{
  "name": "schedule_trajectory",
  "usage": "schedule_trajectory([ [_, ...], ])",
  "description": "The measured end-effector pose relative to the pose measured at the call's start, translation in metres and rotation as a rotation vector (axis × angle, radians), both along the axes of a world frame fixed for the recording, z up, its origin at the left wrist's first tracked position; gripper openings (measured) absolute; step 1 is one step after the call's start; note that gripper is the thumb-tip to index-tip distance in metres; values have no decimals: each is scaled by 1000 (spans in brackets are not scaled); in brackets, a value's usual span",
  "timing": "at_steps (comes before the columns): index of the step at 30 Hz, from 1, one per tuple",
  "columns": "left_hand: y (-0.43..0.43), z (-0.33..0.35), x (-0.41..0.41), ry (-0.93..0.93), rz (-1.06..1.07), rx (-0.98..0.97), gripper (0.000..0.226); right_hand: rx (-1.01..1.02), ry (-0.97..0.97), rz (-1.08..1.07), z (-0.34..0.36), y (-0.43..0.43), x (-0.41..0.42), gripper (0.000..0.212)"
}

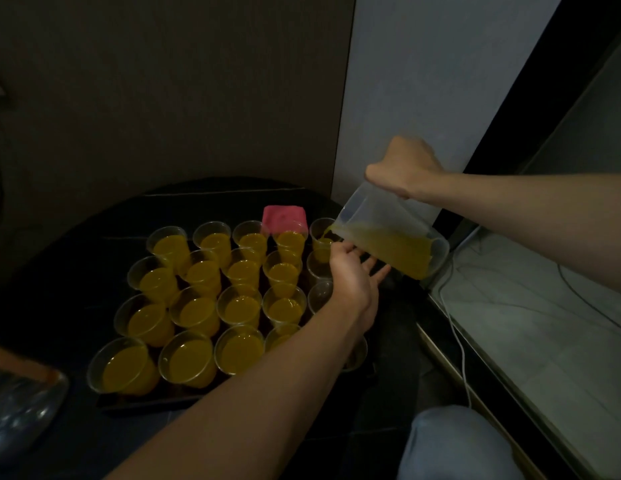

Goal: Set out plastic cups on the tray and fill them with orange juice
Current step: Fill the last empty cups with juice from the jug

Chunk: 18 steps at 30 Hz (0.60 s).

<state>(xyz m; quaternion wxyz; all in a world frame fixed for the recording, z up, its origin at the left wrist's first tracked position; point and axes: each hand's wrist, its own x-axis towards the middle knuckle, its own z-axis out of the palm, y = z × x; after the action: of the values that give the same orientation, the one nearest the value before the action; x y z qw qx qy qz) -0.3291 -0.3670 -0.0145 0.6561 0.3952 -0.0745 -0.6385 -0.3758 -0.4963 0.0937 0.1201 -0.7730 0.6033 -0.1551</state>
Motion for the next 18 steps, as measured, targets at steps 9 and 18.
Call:
schedule_trajectory([
  [9,19,17,-2,21,24,3,44,-6,-81,-58,12,27,-16,20],
  [18,53,32,-15,53,25,6,40,19,-70,-62,22,54,-25,22],
])
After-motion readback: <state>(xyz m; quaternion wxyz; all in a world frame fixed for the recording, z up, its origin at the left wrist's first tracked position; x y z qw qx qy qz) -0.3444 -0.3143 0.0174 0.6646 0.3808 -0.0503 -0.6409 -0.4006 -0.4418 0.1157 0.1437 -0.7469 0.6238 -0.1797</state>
